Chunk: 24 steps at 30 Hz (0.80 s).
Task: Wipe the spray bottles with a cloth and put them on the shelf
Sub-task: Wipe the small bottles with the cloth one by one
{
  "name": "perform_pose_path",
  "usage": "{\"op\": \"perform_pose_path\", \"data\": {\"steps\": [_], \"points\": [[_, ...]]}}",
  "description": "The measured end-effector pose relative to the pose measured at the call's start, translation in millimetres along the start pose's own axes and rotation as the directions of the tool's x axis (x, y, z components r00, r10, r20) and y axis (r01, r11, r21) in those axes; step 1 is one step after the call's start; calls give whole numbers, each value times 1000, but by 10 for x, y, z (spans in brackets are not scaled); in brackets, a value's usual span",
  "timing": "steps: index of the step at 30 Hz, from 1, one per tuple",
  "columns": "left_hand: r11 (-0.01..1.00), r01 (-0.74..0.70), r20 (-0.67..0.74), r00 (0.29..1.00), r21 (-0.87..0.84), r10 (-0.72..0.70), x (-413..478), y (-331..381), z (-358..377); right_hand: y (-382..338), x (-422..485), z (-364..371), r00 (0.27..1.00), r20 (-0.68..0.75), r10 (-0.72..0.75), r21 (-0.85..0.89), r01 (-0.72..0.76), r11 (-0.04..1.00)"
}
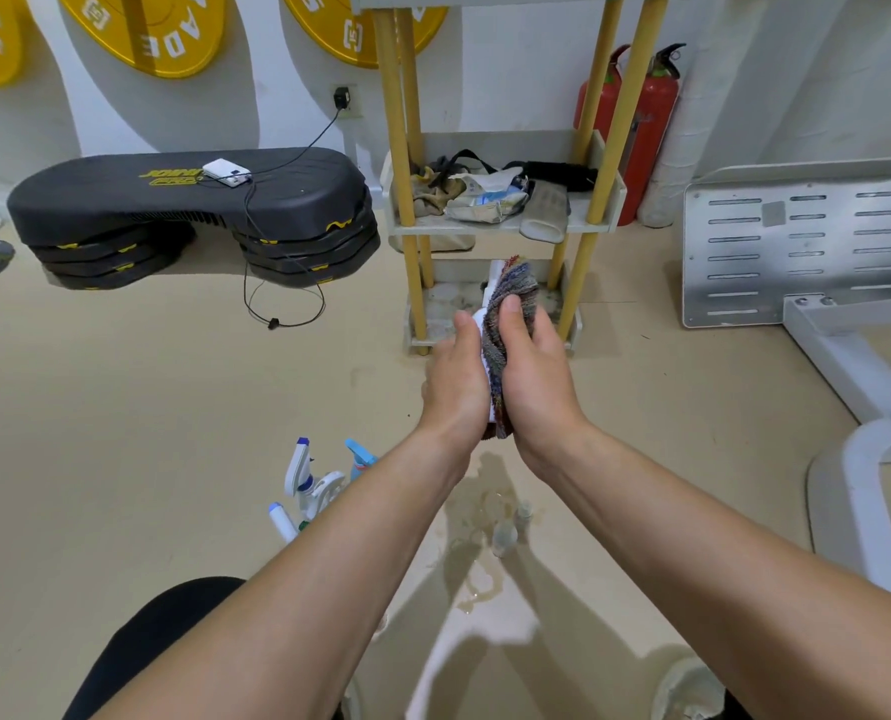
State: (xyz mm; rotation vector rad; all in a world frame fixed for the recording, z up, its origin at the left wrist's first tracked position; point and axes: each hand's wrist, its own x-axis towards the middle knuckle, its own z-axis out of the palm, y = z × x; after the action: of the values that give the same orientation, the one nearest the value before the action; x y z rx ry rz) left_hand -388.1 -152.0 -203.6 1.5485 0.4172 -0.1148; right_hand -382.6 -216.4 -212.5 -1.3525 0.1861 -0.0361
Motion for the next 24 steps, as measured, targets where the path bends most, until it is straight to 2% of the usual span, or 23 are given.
{"op": "perform_pose_path", "data": {"steps": [3,6,8,13,17,20,24], "points": [[985,-103,-100,988,136,117,3,-25,10,34,-19,6,1000,-21,-12,-16,11,1000],[944,-206,-83,968,259,235,-6,-17,-21,38,-27,-20,998,-46,-53,-84,49,995],[934,-226,-52,967,276,249,25,-32,-44,27,-16,-41,994,-61,-89,-134,80,988],[969,-163,58,986,187,155,28,-24,-108,38,4,-61,995,-41,-91,-149,84,985],[987,-112,45,993,112,107,28,-19,-101,42,53,-117,998,29,-48,-146,51,988],[995,-68,97,993,77,60,14,-46,-82,75,103,-171,999,35,3,-132,2,991],[994,64,181,982,-93,-46,40,-60,-135,73,112,-192,997,42,60,-72,-56,996]]}}
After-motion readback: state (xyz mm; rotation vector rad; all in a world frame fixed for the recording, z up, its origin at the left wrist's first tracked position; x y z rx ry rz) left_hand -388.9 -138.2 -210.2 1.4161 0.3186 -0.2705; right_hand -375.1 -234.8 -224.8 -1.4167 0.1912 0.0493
